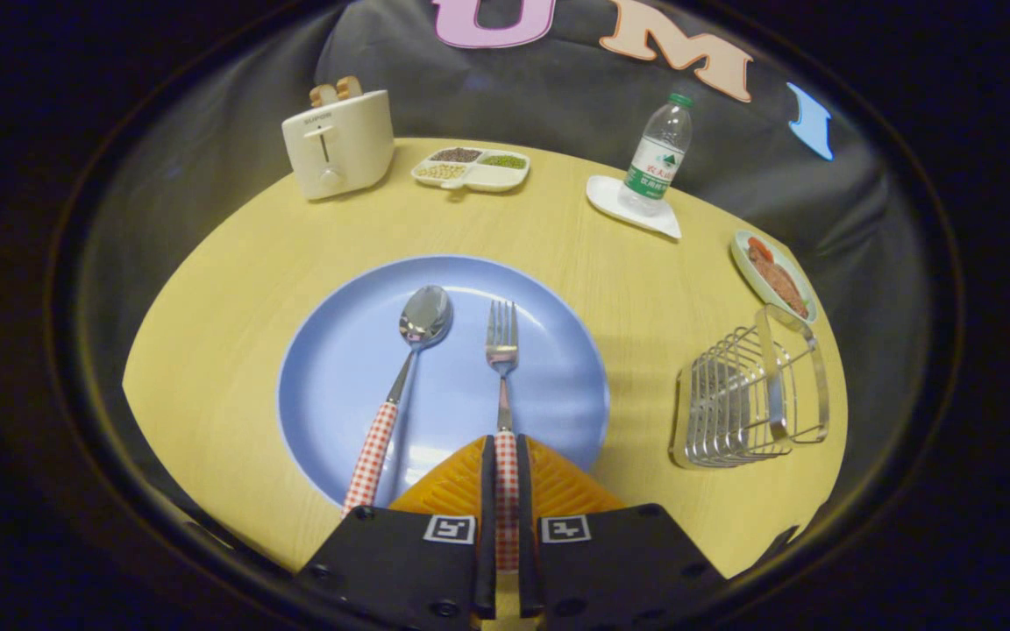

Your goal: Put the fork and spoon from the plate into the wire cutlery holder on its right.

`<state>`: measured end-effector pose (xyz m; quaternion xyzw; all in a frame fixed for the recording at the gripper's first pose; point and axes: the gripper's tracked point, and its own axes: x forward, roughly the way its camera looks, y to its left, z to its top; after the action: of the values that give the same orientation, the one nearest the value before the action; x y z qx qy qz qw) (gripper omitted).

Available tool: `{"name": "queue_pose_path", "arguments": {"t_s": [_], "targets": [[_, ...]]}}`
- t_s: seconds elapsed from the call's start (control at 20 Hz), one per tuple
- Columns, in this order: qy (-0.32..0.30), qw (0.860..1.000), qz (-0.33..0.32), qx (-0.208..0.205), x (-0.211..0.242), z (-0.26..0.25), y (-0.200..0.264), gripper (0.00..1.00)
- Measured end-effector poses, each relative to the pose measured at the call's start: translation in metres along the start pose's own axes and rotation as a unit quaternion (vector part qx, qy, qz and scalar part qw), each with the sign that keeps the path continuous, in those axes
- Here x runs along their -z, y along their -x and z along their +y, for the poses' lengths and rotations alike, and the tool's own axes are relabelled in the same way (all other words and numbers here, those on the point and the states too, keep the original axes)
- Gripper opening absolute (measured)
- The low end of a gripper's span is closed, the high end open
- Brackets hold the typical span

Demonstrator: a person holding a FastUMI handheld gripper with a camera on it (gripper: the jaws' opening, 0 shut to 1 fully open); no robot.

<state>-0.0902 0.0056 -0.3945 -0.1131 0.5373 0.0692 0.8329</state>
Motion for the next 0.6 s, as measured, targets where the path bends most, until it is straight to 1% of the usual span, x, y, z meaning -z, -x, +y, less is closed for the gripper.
{"name": "queue_pose_path", "arguments": {"t_s": [0.2,0.35,0.6], "targets": [[0.011,1.0,-0.005,-0.004,-0.016,-0.01,0.015,0.13],[0.006,1.0,-0.006,-0.016,-0.023,-0.013,0.026,0.13],[0.023,1.0,-0.008,-0.017,-0.035,-0.034,0.047,0.13]]}}
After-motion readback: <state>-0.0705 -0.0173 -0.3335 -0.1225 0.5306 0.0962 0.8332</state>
